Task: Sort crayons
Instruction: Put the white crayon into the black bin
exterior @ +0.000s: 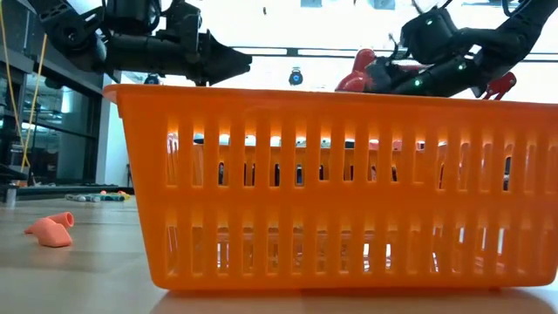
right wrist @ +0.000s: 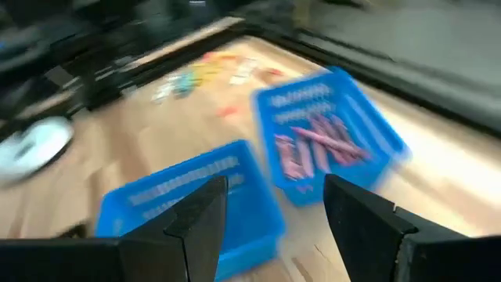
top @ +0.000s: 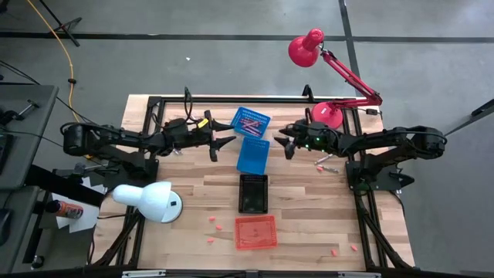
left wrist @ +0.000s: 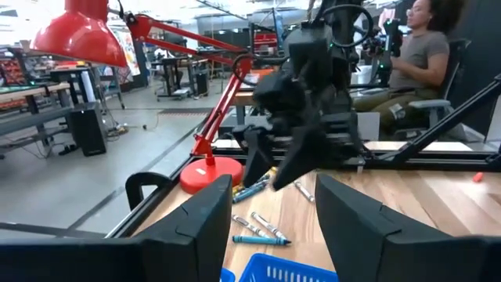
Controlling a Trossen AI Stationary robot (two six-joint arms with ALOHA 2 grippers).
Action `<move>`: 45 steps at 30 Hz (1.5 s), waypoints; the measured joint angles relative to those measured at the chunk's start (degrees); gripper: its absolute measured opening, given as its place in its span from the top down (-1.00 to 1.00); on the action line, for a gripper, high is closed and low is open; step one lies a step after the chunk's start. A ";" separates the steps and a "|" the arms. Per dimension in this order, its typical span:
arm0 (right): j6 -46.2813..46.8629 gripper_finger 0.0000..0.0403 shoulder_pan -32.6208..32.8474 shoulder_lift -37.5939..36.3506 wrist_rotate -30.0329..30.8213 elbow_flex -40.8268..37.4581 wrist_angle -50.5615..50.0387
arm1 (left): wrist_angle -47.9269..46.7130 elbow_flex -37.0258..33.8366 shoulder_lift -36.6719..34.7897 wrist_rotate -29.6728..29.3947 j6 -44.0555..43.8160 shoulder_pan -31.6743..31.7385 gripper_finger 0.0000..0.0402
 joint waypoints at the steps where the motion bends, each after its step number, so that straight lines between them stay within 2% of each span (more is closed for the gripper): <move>1: 2.43 -0.02 -0.01 -0.01 1.50 0.86 -4.01 | -0.01 0.00 0.00 0.00 -0.06 0.00 0.14; 3: 4.74 -0.02 -0.01 0.01 3.50 4.49 -16.57 | 0.05 0.00 0.00 0.00 -0.23 0.00 0.14; 5: 7.90 -0.02 0.01 0.29 5.68 10.14 -33.82 | 0.08 0.00 0.00 -0.02 0.19 0.00 0.14; 8: 15.43 -0.02 0.01 1.91 12.08 18.68 -57.68 | 0.27 0.00 0.00 -0.02 0.22 0.02 0.14; 10: 20.49 -0.02 -0.01 3.34 16.17 22.81 -66.35 | 0.33 0.00 0.00 -0.02 0.20 0.02 0.14; 12: 24.37 -0.02 -0.01 4.62 17.60 24.59 -71.28 | 0.17 0.00 0.00 -0.02 0.17 0.02 0.14; 15: 29.29 -0.02 -0.01 6.58 16.00 24.37 -69.85 | -0.20 -0.02 0.00 0.00 -0.14 0.00 0.14; 21: 37.65 -0.02 -0.01 11.37 8.62 21.90 -66.75 | -2.21 -0.02 0.02 0.04 -1.90 0.00 0.14; 23: 41.15 -0.02 0.01 12.73 9.38 21.80 -67.34 | -2.22 -0.02 0.02 0.04 -1.87 0.00 0.14; 27: 46.29 -0.02 -0.05 14.32 15.09 21.80 -65.63 | -2.06 -0.02 0.02 0.04 -1.84 0.00 0.14; 36: 51.91 -0.02 -1.25 16.78 16.43 21.82 -65.23 | -1.90 -0.02 0.02 0.02 -1.81 0.09 0.14; 45: 53.27 -0.02 -1.25 22.75 16.62 21.82 -59.18 | -2.25 -0.02 0.04 0.02 -1.83 0.09 0.14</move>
